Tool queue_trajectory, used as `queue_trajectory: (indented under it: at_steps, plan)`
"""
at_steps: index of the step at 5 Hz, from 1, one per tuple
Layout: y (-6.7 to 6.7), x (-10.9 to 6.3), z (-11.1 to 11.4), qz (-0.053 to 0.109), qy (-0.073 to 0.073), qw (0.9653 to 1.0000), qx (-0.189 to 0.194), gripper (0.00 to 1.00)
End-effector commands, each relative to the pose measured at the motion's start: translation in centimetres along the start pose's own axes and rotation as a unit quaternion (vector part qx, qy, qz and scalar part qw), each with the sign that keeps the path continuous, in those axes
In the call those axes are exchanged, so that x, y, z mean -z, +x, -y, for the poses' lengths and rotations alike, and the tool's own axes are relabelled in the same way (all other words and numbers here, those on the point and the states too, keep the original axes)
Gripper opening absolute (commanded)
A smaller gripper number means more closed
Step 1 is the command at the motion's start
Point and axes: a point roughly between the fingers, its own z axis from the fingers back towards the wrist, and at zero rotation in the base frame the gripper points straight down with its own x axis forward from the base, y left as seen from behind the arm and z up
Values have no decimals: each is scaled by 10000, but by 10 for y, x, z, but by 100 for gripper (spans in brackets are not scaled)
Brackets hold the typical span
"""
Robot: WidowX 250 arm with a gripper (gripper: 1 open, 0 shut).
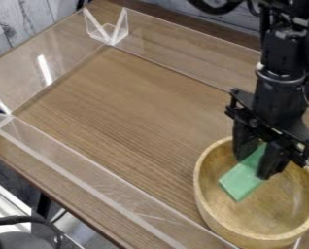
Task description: Put the green block in the brown bowl
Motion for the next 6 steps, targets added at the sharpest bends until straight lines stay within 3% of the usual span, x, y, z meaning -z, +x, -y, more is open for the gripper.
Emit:
queue_trajectory:
  at_steps: [1,3,4,6]
  plan:
    - [12,-11,4,274,4,9996,93,0]
    - [16,-3,7,198,-11,9997,153,0]
    - [16,-5,8,197,-22,9997,148,100]
    - [15,-14,8,242,-37,9996,106,100]
